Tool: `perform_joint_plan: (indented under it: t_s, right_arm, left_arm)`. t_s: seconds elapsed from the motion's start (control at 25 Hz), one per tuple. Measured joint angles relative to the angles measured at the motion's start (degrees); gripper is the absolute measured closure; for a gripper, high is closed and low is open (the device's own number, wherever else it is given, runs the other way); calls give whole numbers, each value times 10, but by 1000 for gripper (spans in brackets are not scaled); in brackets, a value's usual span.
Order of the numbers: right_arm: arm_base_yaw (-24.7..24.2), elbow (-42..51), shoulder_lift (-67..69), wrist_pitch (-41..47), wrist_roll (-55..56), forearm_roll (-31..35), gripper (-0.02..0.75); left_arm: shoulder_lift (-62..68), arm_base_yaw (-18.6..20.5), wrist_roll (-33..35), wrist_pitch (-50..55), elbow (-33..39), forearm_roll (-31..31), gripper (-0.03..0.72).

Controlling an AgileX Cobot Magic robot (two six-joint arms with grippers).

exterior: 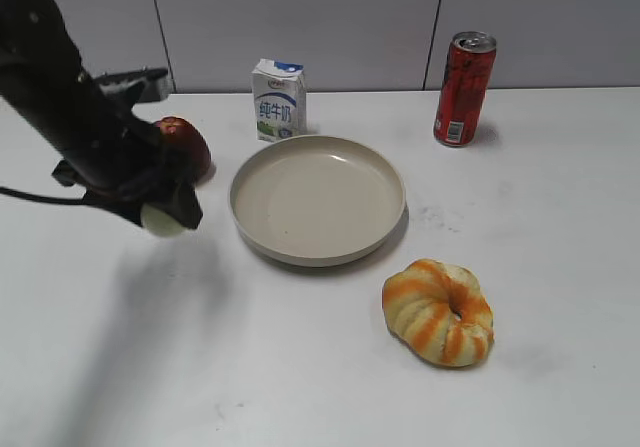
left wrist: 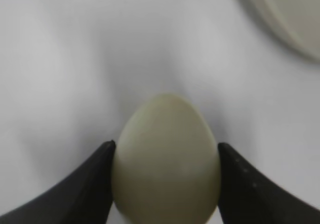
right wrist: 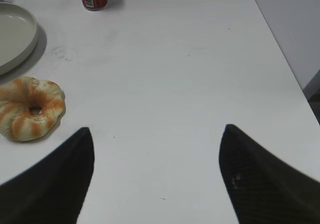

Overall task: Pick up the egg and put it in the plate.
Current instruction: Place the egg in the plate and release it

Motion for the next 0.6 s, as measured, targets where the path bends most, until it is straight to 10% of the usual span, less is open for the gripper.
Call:
perform_joint_plan:
  t_s: [0.6]
  right_arm:
    - [0, 0, 0, 0, 0, 0, 150]
  left_arm:
    - [105, -123, 0, -47, -221, -18, 239]
